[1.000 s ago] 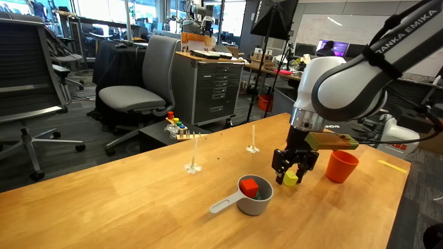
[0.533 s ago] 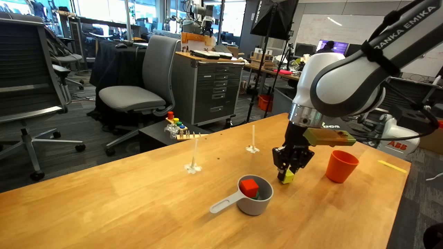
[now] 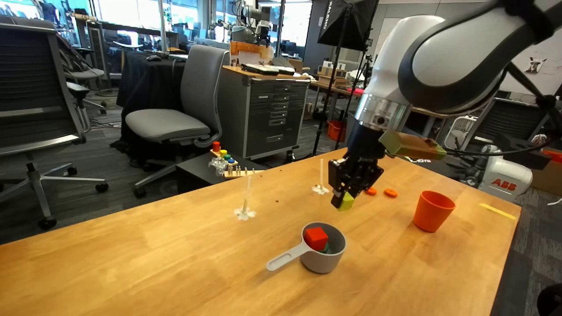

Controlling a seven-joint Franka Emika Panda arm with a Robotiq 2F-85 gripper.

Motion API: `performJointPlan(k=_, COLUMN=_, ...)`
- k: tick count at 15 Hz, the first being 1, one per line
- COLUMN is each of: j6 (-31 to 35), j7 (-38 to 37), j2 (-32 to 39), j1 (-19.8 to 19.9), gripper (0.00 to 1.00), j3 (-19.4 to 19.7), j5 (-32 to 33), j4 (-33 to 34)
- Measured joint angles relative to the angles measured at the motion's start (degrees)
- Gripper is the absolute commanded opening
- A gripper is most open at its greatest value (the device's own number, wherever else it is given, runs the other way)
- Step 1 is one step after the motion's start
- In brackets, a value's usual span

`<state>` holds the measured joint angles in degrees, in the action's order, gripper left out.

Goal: Put the cubes inside the measuring cup

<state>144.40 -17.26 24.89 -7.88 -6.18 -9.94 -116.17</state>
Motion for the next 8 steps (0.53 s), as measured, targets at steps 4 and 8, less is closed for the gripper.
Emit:
performJointPlan(k=4, j6=-0.7, j7=0.0, j2=-2.8, j1=-2.1, gripper=0.09, j3=-2.4, j5=-0.1, j4=0.3)
performJointPlan(k=8, j6=-1.7, j7=0.1, j2=-3.5, j1=-2.7, gripper=0.09, j3=-4.3, j5=-0.6, j4=0.3)
